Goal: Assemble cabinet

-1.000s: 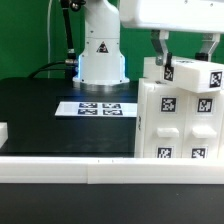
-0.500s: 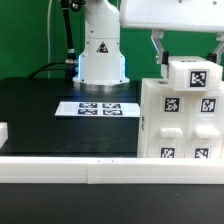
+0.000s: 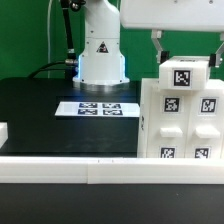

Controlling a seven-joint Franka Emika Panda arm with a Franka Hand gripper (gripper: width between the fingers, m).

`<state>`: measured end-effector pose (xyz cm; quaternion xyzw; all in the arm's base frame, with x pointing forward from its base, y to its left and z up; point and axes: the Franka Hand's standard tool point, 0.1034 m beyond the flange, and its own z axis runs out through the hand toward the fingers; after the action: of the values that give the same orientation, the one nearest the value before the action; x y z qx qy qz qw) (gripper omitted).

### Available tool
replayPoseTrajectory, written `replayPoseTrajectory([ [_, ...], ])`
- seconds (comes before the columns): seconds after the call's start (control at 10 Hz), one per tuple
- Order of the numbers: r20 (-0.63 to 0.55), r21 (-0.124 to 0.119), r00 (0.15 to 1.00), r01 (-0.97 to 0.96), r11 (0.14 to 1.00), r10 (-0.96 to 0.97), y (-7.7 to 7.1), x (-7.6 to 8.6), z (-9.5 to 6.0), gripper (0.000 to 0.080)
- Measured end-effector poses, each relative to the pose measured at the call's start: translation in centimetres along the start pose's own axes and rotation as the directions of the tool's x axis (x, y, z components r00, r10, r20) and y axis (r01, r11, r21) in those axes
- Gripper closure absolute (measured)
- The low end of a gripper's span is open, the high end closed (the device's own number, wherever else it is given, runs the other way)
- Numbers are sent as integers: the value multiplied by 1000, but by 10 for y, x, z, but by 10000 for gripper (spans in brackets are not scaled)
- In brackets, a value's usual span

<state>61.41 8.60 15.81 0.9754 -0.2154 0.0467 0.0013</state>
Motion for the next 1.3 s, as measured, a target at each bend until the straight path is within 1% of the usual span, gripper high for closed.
replayPoseTrajectory([
  [0.3,2,-2,972,-234,972,234,0,-3,0,240],
  [0.5,2,-2,912,-410,912,410,-1,-5,0,240],
  [0.7,3,-5,816,-578,816,578,-1,-6,0,240],
  [0.8,3,-5,780,-626,780,626,-1,-7,0,239],
  [1.0,10,-5,647,-763,647,763,-1,-7,0,239],
  [1.1,12,-6,598,-801,598,801,-1,-7,0,239],
  [1.3,15,-11,460,-888,460,888,-2,-8,0,239],
])
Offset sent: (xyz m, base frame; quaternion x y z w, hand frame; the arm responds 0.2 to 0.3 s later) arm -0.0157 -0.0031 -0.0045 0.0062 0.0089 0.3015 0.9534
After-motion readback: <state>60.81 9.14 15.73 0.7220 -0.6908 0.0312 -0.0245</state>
